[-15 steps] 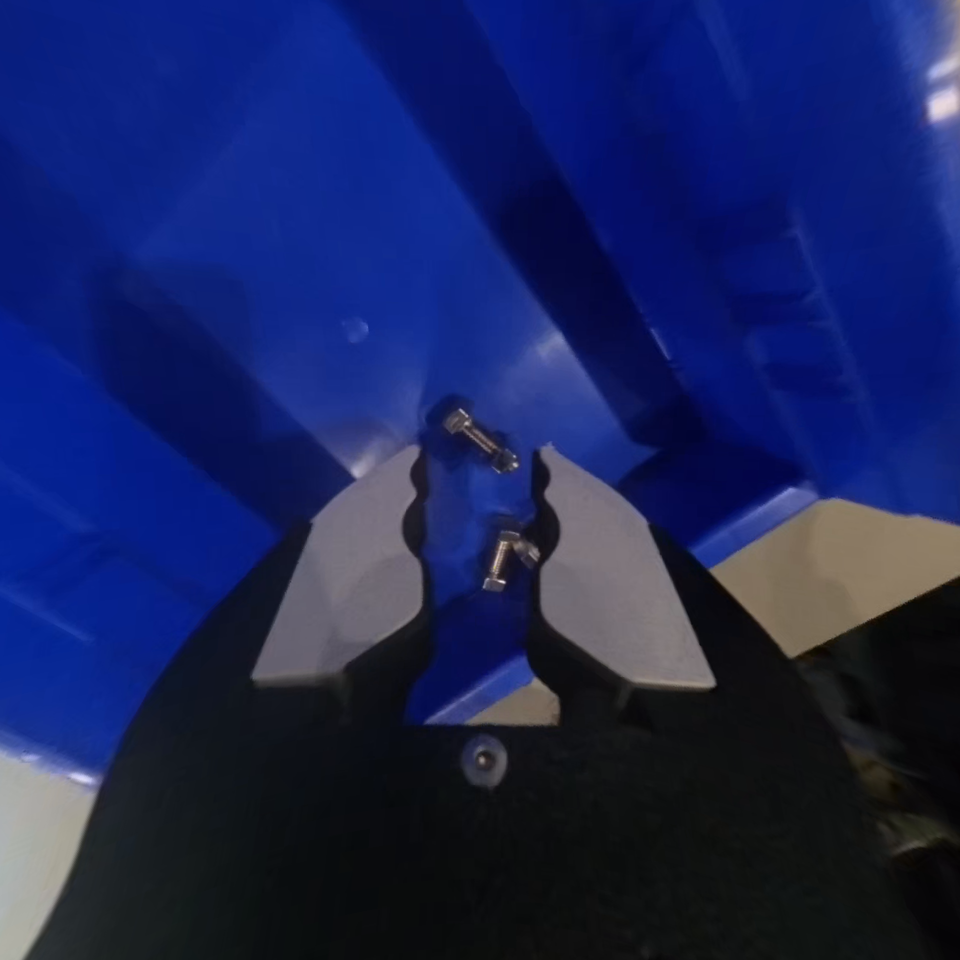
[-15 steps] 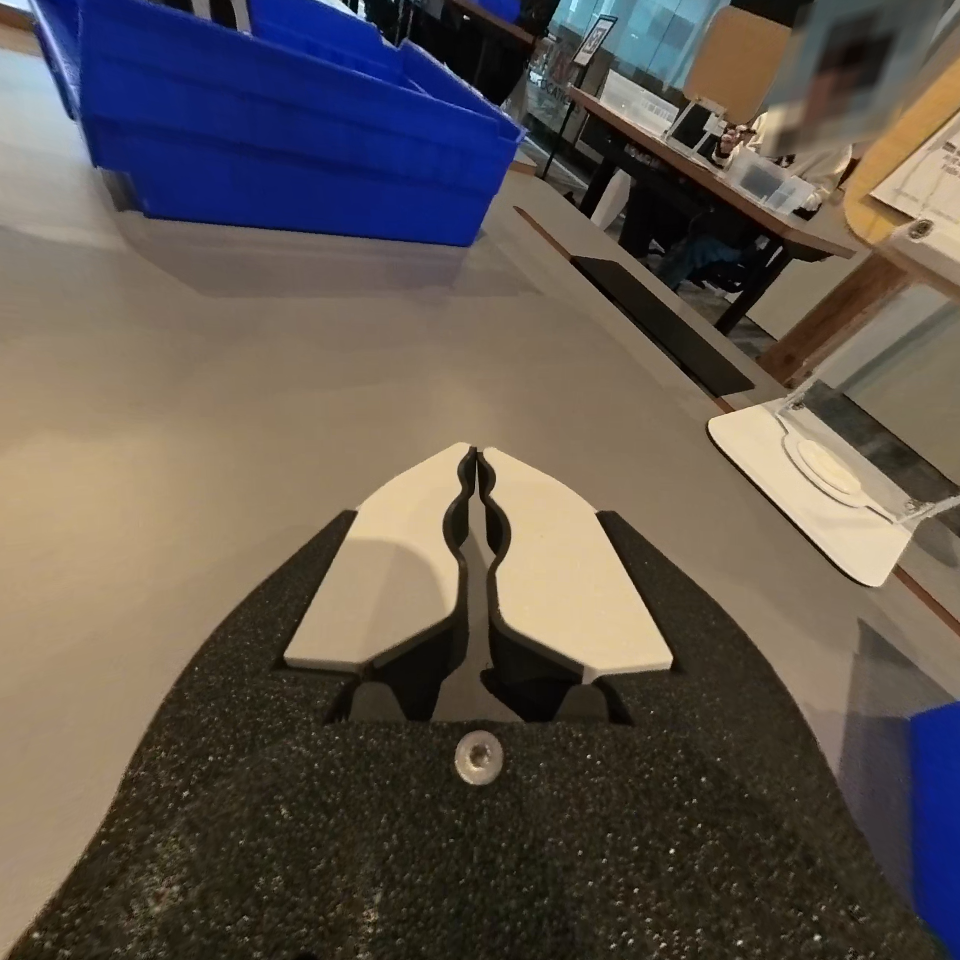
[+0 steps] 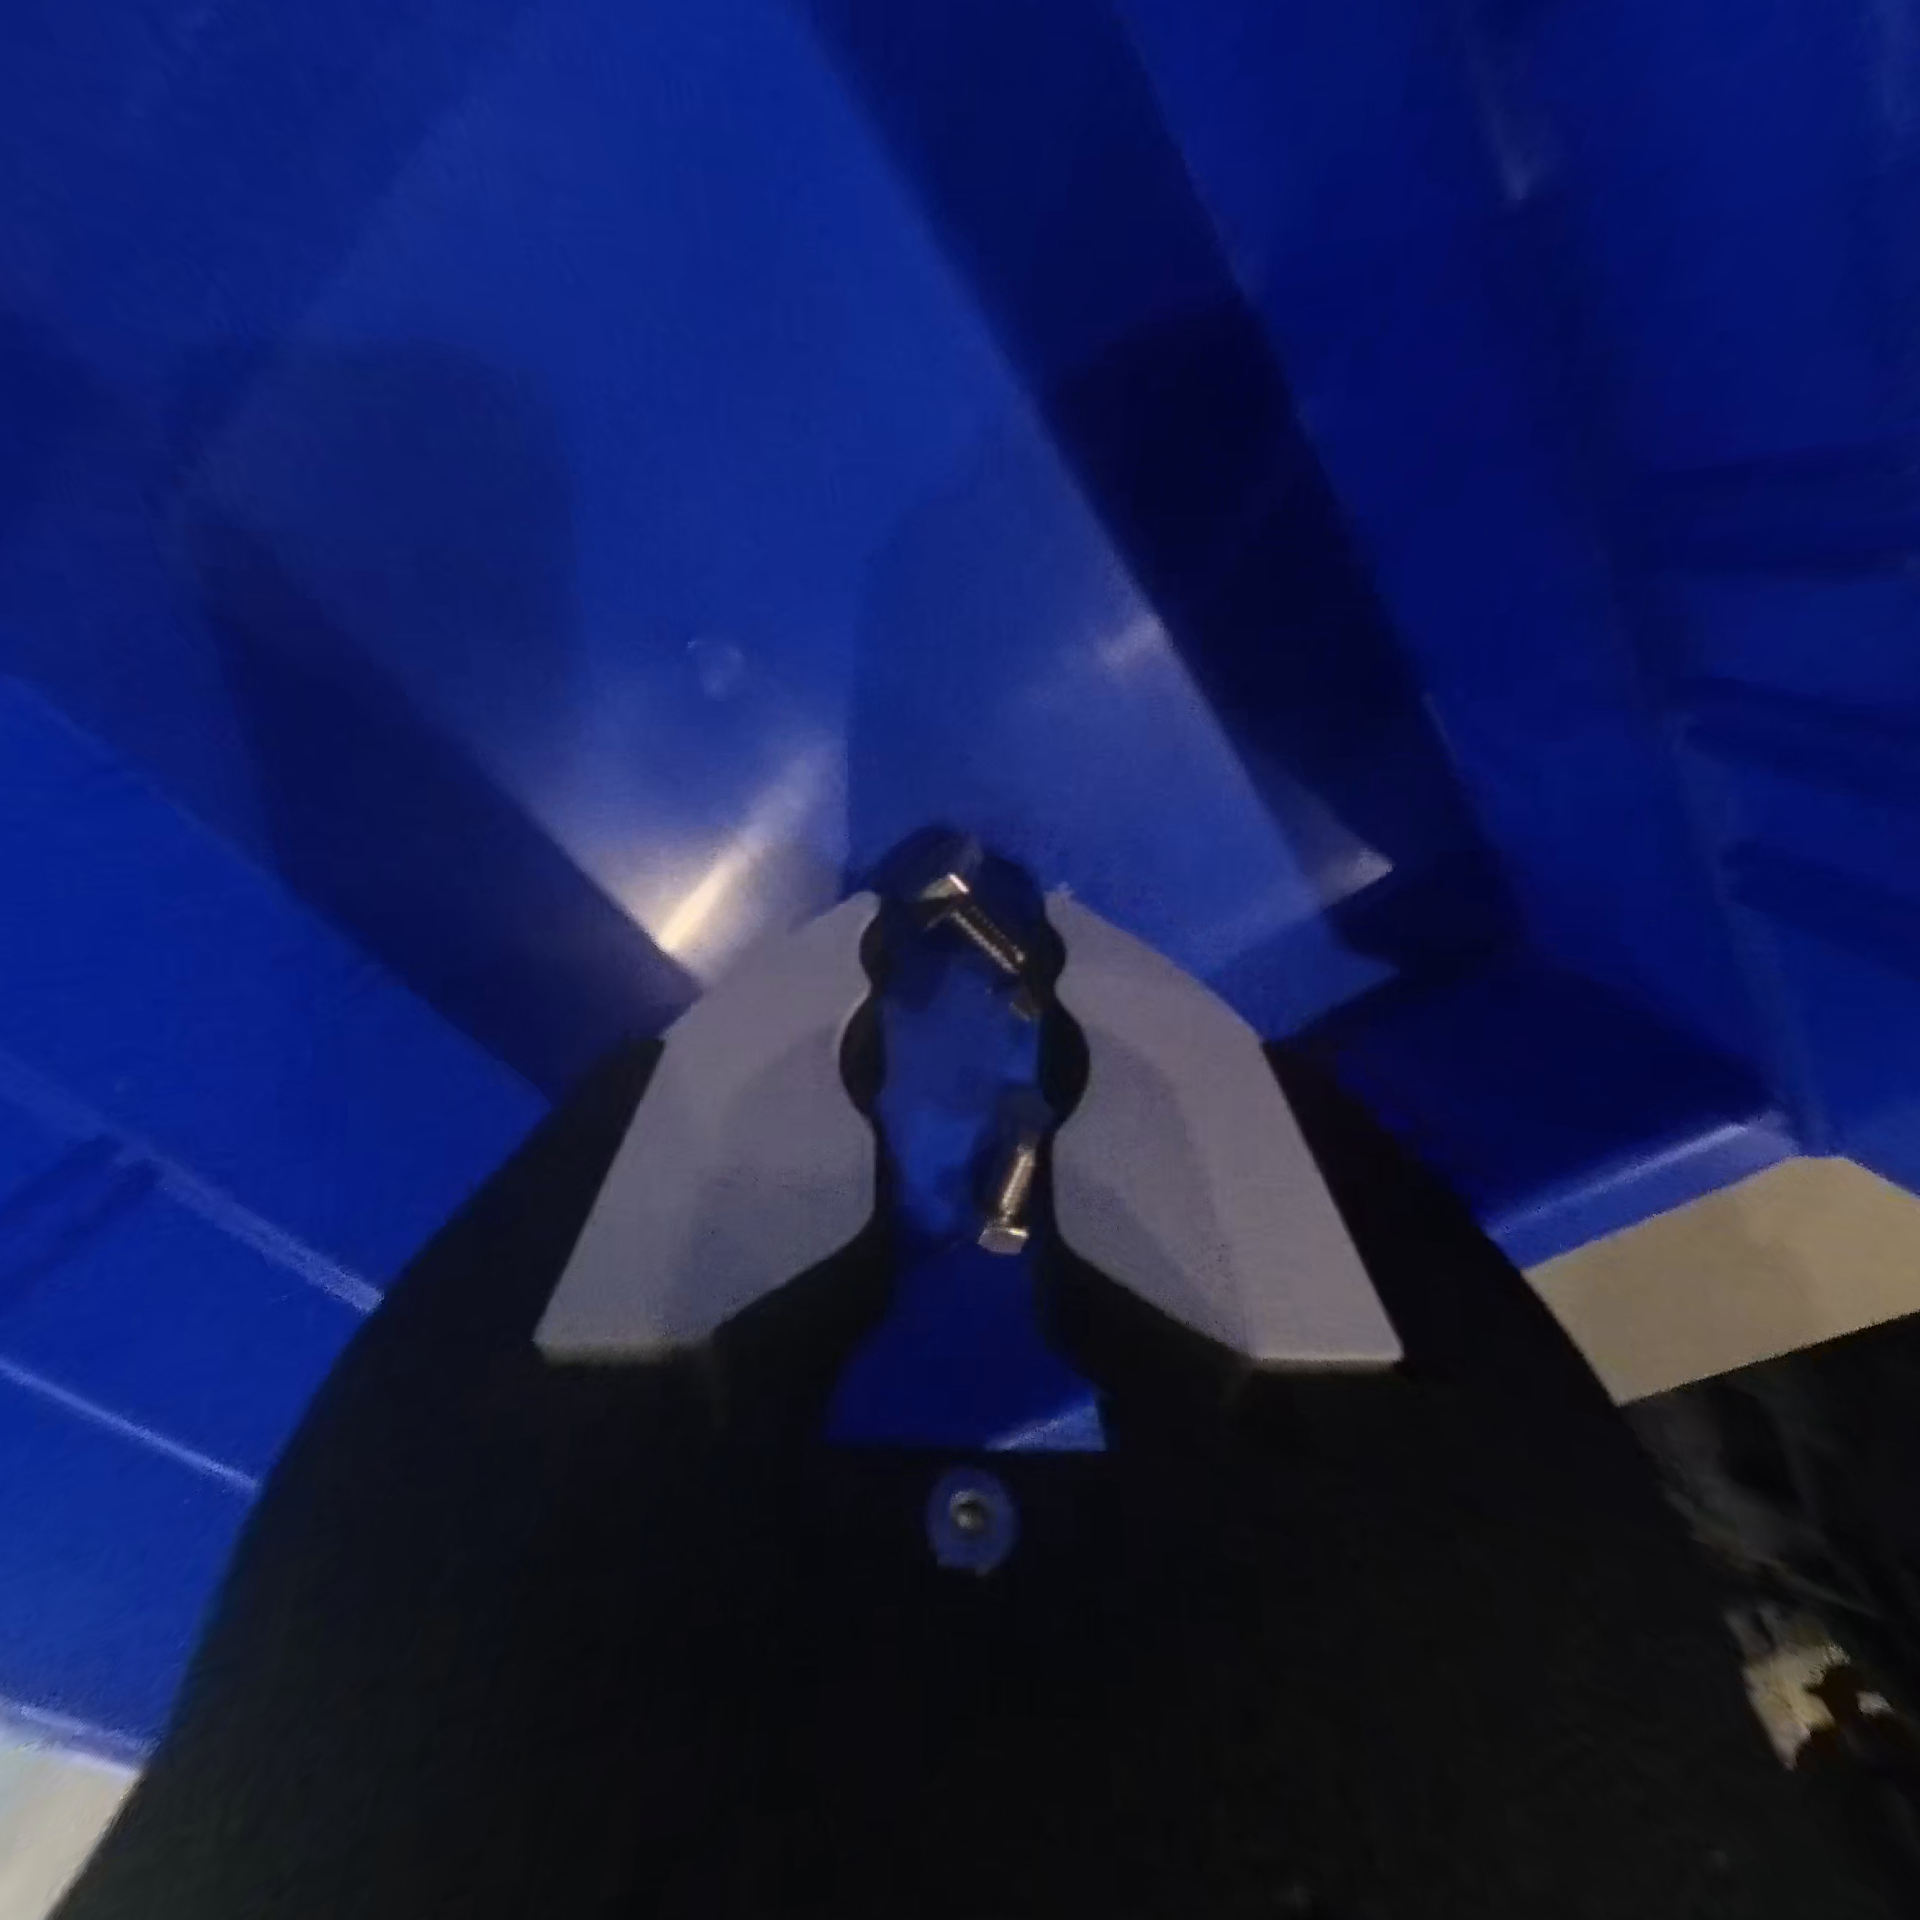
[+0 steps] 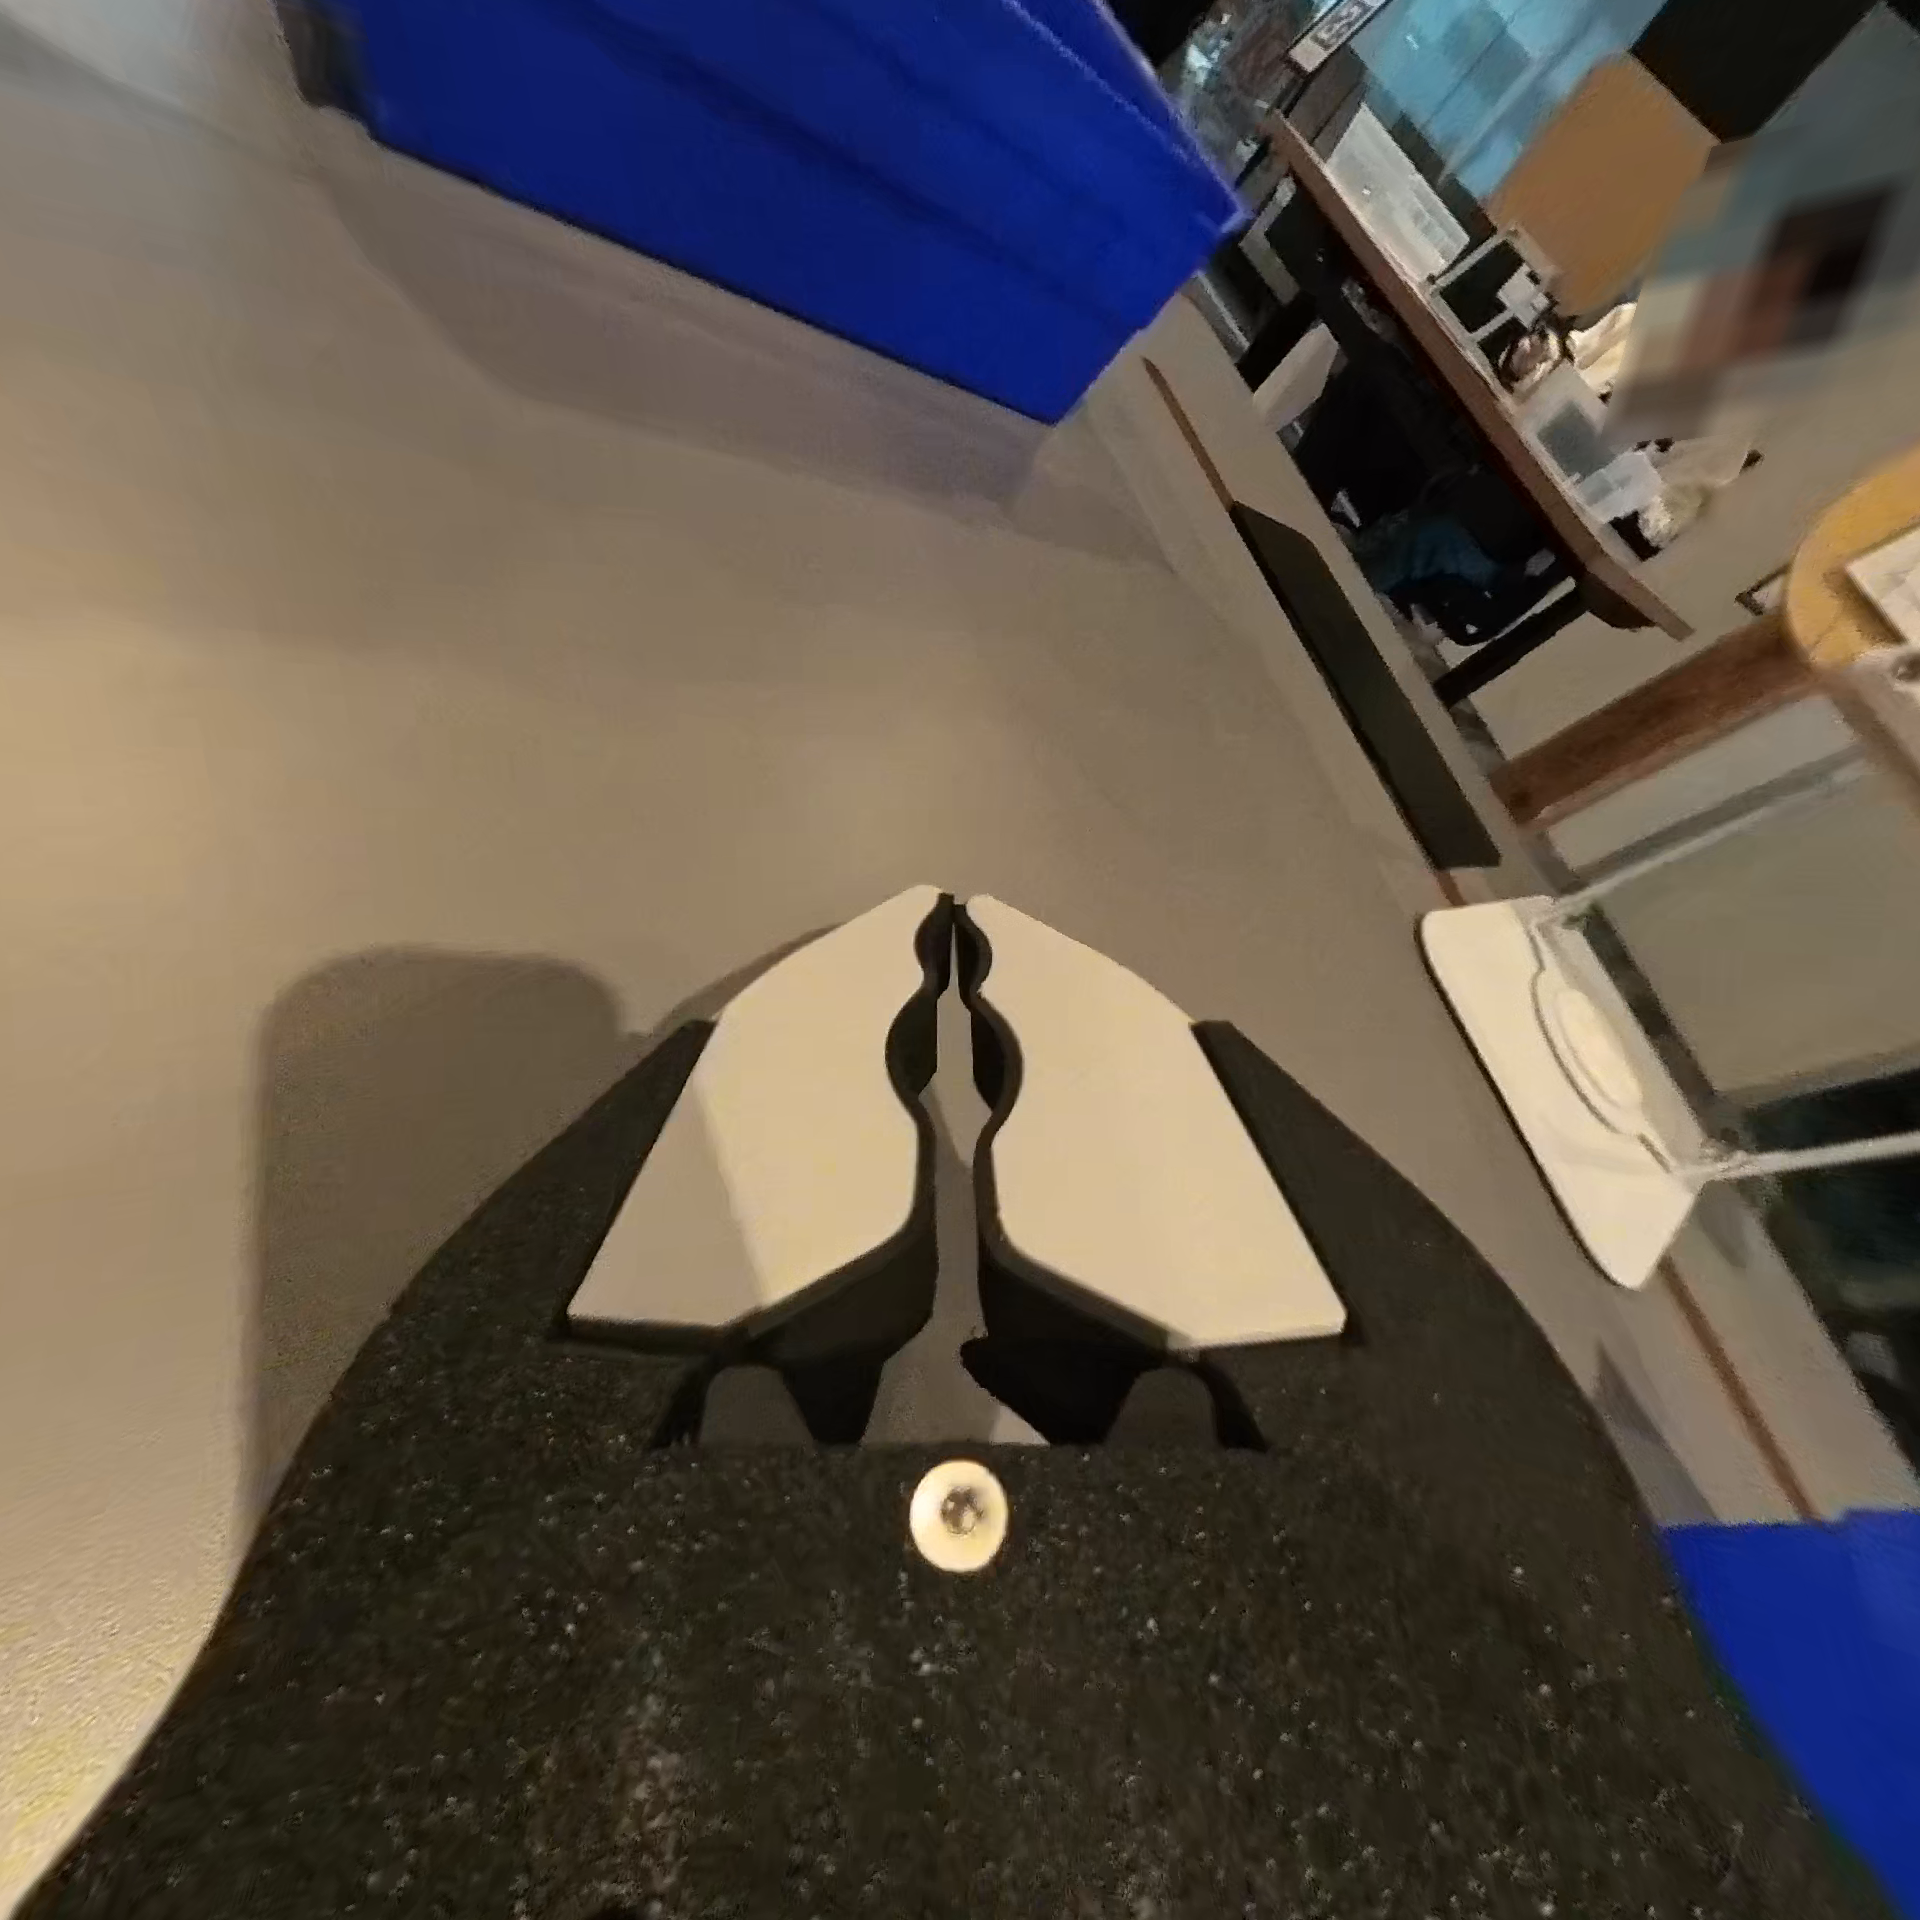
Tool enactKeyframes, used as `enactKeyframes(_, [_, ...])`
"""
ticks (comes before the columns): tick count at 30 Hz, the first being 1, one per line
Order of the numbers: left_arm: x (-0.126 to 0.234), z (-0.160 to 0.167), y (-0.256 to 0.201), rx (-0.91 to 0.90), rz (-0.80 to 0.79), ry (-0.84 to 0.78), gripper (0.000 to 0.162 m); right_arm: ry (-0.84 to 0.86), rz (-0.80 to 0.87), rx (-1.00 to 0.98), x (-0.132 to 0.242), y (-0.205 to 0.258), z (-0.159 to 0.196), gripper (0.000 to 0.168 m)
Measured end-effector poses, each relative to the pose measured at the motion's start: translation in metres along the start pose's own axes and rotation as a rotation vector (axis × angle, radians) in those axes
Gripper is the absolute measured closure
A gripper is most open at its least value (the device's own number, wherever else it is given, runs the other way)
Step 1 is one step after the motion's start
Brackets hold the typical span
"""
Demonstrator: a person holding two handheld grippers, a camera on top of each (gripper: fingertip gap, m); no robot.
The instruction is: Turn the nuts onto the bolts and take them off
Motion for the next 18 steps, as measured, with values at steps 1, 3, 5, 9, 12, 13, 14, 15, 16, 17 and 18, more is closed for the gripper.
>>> enactKeyframes(1, [0.0, 0.0, 0.001, -0.009, 0.002, 0.006, 0.139, 0.005, 0.004, 0.026, -0.001, 0.002, -0.001, 0.168])
enactKeyframes(3, [0.0, 0.0, 0.002, -0.065, -0.008, 0.023, 0.141, -0.002, 0.042, 0.035, -0.002, 0.003, -0.004, 0.168])
enactKeyframes(5, [0.003, 0.0, 0.001, -0.118, -0.035, 0.017, 0.142, -0.007, 0.065, -0.018, 0.0, 0.0, -0.005, 0.168])
enactKeyframes(9, [0.024, -0.005, 0.002, -0.156, -0.09, -0.065, 0.153, -0.052, 0.044, -0.137, 0.003, -0.007, 0.0, 0.168])
enactKeyframes(12, [0.052, -0.01, -0.002, -0.174, -0.125, -0.157, 0.153, -0.093, 0.04, -0.198, 0.006, -0.012, 0.001, 0.168])
enactKeyframes(13, [0.064, -0.013, -0.007, -0.187, -0.125, -0.207, 0.153, -0.106, 0.043, -0.215, 0.007, -0.013, 0.002, 0.168])
enactKeyframes(14, [0.077, -0.017, -0.015, -0.21, -0.109, -0.268, 0.153, -0.118, 0.048, -0.231, 0.008, -0.014, 0.002, 0.168])
enactKeyframes(15, [0.09, -0.022, -0.026, -0.24, -0.083, -0.339, 0.153, -0.131, 0.053, -0.248, 0.009, -0.016, 0.003, 0.168])
enactKeyframes(16, [0.102, -0.028, -0.04, -0.282, -0.049, -0.406, 0.153, -0.143, 0.059, -0.264, 0.01, -0.018, 0.004, 0.168])
enactKeyframes(17, [0.113, -0.034, -0.056, -0.344, -0.014, -0.461, 0.153, -0.153, 0.064, -0.28, 0.011, -0.019, 0.005, 0.168])
enactKeyframes(18, [0.12, -0.041, -0.075, -0.413, 0.015, -0.498, 0.153, -0.16, 0.072, -0.295, 0.012, -0.021, 0.006, 0.168])
Point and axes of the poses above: each gripper's, where its closed fingertips meet, x back along the fingers, z out of its underside, y = z × x across the jaws, the point moved 10 cm from there along x, back along the fingers, and after that the axes turned 8 degrees about -z, right-handed, at the moved point
